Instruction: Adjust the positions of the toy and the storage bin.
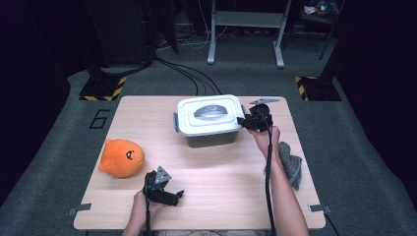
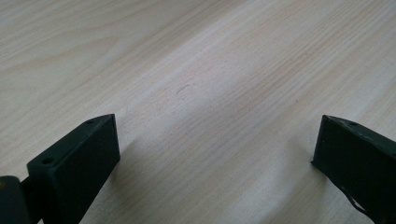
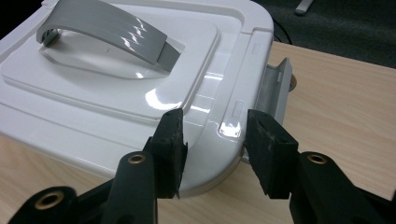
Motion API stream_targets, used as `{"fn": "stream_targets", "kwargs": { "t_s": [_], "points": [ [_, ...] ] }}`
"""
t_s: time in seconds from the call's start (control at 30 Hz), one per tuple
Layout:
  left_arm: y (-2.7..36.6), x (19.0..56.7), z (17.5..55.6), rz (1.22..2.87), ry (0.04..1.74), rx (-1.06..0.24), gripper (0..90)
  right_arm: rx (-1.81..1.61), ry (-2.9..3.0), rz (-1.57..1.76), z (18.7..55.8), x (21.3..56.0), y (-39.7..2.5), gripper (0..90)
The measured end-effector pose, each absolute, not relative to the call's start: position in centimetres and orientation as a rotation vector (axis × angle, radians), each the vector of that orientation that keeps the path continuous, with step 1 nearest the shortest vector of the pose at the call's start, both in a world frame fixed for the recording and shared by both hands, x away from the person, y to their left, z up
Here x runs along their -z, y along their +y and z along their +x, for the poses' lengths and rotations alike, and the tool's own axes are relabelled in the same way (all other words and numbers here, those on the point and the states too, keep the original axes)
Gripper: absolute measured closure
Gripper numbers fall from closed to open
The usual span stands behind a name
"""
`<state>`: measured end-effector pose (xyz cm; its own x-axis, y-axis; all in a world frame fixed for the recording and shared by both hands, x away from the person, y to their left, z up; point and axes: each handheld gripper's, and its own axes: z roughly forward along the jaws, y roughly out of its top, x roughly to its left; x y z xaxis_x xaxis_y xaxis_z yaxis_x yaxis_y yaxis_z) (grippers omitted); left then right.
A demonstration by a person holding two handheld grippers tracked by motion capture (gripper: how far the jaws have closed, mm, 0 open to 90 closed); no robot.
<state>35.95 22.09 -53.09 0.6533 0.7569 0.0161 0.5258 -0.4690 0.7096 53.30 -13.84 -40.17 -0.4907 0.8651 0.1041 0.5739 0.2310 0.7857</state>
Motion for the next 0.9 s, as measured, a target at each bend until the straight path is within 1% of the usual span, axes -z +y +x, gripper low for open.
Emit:
{"fn": "stream_targets", "kwargs": {
  "t_s": [0.57,0.73,0.9],
  "points": [
    [22.1,53.1,35.9,2.182,0.991,-0.431,0.1,-1.117,2.171,1.331,51.3,39.9,-13.1,55.1],
    [22.1,53.1,35.9,2.181,0.99,-0.434,0.1,-1.167,2.145,1.348,51.6,39.9,-13.7,49.8],
    [22.1,53.1,35.9,2.182,0.99,-0.432,0.1,-1.19,2.073,1.38,51.8,39.6,-15.5,50.5]
  ]
}}
